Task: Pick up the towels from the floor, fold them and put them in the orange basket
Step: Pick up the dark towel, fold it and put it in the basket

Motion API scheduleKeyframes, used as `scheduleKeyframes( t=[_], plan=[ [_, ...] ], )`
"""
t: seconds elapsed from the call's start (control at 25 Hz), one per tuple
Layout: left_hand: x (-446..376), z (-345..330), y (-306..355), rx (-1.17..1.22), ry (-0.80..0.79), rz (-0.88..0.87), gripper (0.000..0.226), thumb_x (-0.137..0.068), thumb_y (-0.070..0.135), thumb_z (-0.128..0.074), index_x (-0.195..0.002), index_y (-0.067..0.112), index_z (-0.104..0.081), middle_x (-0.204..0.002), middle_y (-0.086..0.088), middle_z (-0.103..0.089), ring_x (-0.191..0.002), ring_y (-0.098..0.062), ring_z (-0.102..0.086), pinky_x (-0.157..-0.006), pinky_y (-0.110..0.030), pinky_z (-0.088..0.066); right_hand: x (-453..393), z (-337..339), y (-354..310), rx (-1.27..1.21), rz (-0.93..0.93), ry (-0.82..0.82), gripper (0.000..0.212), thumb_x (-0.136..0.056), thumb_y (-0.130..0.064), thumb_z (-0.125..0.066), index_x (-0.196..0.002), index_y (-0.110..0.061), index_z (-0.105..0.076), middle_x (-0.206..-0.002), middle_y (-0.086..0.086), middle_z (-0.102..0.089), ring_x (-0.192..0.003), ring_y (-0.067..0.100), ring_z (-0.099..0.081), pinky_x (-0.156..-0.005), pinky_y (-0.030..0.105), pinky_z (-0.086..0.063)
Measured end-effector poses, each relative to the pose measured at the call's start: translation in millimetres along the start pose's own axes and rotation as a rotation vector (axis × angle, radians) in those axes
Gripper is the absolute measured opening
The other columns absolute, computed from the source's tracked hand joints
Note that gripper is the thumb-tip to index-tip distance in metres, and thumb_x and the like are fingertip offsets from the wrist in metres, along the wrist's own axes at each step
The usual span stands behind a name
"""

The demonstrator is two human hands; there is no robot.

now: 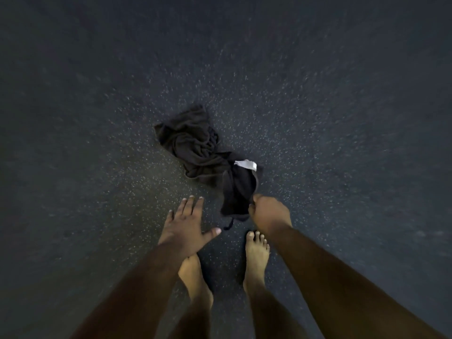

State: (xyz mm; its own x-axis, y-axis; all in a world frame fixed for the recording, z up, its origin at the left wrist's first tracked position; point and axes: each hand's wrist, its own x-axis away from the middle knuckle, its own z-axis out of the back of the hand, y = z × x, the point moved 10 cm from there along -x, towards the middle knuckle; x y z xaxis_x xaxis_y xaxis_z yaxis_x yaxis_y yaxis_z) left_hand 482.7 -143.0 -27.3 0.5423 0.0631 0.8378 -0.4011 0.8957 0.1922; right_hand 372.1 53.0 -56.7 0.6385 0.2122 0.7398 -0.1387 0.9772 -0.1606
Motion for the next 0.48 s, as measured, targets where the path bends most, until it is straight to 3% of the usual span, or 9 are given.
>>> scheduleKeyframes(
  t=[0.2, 0.32, 0.48],
  plan=[
    [126.8, 93.2, 47.7, -0.025, 0.054, -0.038, 0.105, -0.088, 0.081, -0.038, -0.162, 0.024, 0.009, -0.171, 0.0, 0.01, -0.157, -0.021, 0.006, -0.126, -0.049, -0.01, 124.9, 126.2, -17.0, -0.179, 0.023, 0.186, 0.023, -0.099, -0.034, -0.05, -0.108, -0.016, -0.062, -0.098, 0.011, -0.068, -0.098, 0.034, -0.062, -0.071, 0.036, -0.044],
    [226.5, 140.2, 77.1, -0.051, 0.096, -0.081, 0.105, -0.088, 0.081, -0.039, -0.162, 0.025, 0.01, -0.17, 0.001, 0.011, -0.157, -0.02, 0.007, -0.126, -0.049, -0.009, 231.0, 184.6, -23.6, -0.26, 0.033, 0.244, 0.02, -0.098, -0.034, -0.052, -0.1, -0.017, -0.063, -0.102, 0.009, -0.065, -0.104, 0.03, -0.056, -0.08, 0.039, -0.048],
    [326.3, 187.1, 116.2, -0.16, 0.161, -0.198, 0.106, -0.086, 0.083, -0.039, -0.162, 0.025, 0.007, -0.171, 0.0, 0.009, -0.157, -0.02, 0.005, -0.126, -0.049, -0.011, 360.9, 248.6, -15.3, -0.31, -0.026, 0.459, 0.021, -0.095, -0.036, -0.055, -0.099, -0.018, -0.066, -0.108, 0.005, -0.061, -0.107, 0.027, -0.053, -0.086, 0.041, -0.048]
  ],
)
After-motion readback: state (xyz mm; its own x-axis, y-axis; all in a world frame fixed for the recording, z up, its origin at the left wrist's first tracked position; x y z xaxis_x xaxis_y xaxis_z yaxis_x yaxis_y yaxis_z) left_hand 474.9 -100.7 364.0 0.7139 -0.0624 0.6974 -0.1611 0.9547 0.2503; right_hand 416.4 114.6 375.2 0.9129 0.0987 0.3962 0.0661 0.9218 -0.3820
